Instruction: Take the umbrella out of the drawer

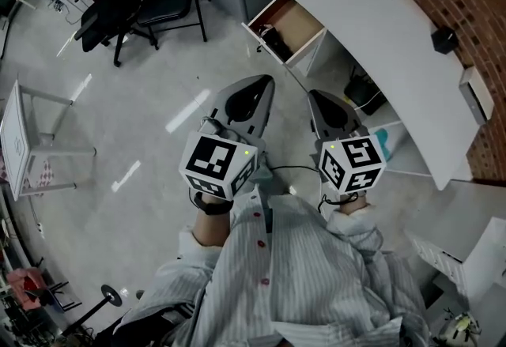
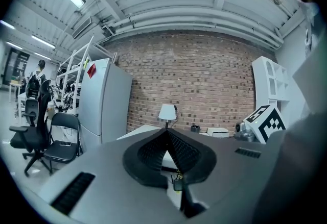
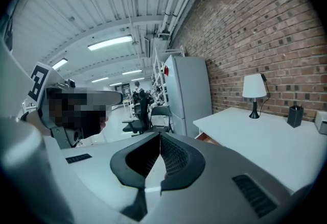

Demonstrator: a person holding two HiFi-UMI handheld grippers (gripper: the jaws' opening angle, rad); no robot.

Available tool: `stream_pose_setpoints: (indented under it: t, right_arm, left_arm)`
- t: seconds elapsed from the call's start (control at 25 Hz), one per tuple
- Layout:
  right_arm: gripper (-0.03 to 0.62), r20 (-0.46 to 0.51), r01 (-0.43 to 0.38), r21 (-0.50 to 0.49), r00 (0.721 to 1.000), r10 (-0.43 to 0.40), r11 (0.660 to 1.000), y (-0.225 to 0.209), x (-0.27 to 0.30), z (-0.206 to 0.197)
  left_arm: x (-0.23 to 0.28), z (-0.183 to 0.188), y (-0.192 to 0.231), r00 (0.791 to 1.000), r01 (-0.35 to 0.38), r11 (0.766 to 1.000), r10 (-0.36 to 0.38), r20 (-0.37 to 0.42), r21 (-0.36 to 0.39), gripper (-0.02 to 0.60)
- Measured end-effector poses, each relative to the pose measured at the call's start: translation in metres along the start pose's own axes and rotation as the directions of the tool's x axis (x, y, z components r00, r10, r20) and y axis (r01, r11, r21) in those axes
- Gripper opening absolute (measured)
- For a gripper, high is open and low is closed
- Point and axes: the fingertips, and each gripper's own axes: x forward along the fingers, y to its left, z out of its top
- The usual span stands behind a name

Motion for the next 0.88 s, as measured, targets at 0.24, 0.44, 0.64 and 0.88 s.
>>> stream_pose_setpoints:
  t: [0.24,0.44,0.64,0.88]
  right_arm:
    - [0.035,0.020,0.028,0.018,0.999,-0.028,0.999,-0.007,0.052,0.022]
    - [0.035,0.030,0.057,0.014,0.998,-0.057,0.998,-0.001,0.090,0.038]
    - [0.035,0.032,0.078,0.017,0.996,-0.078,0.997,0.001,0.112,0.043]
    - [0.035,0.012,0.087,0.016,0.996,-0.087,0.996,0.001,0.124,0.044]
  left_arm:
    - [0.020,0.008,0.057,1.000,0.012,1.000,-0.013,0.002,0.008,0.009]
    - [0.027,0.015,0.095,0.999,0.034,0.999,-0.035,0.014,0.018,0.009]
    - [0.032,0.014,0.115,0.998,0.061,0.998,-0.061,0.012,0.026,0.009]
    - [0.031,0.012,0.132,0.998,0.052,0.999,-0.052,0.020,-0.002,0.009]
